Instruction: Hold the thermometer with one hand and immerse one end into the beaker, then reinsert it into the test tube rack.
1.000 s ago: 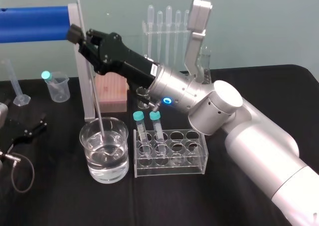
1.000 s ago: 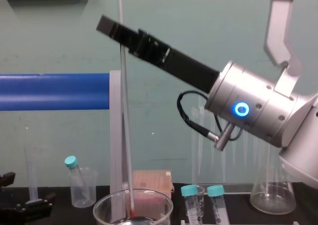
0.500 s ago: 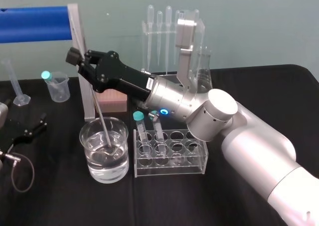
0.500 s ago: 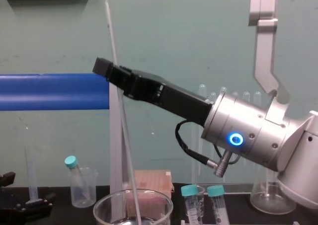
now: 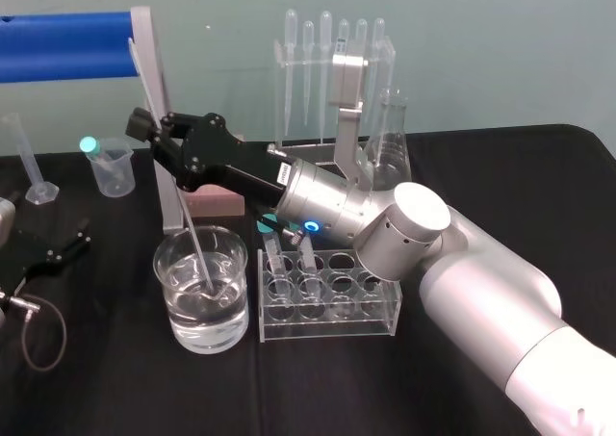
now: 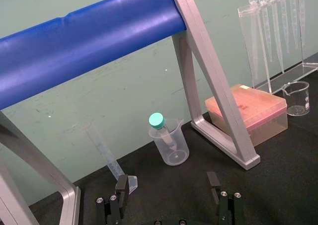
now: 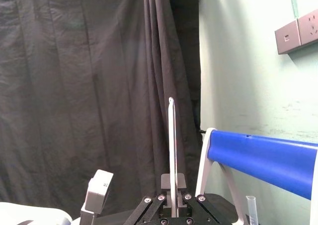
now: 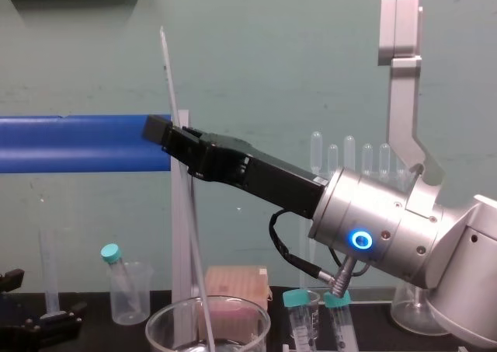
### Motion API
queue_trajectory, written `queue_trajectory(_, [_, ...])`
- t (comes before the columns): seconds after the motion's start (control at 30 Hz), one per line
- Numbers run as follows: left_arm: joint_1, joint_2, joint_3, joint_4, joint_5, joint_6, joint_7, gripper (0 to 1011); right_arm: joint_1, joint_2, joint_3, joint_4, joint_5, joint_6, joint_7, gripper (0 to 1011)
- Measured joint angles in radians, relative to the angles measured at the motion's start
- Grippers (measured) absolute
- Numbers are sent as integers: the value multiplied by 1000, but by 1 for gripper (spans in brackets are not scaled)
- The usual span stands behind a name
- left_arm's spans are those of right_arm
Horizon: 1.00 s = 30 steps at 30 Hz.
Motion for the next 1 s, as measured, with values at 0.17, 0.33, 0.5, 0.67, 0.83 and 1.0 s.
queue_trajectory(0.17, [0,0,0,0,0,0,0,1008,2,-9,5,23,-1,-6,15,56])
queue_trajectory(0.33, [0,0,0,0,0,0,0,1008,4,-19,13,46,7,-8,31,55])
queue_trajectory(0.5, [0,0,0,0,0,0,0,1008,4,-24,22,54,16,-10,42,56])
queue_trajectory(0.67, [0,0,0,0,0,0,0,1008,4,-27,26,61,15,-24,50,55])
queue_trajectory(0.83, [0,0,0,0,0,0,0,1008,4,-29,27,64,7,-34,54,56])
queue_trajectory(1.0, [0,0,0,0,0,0,0,1008,0,-30,30,60,2,-39,54,55])
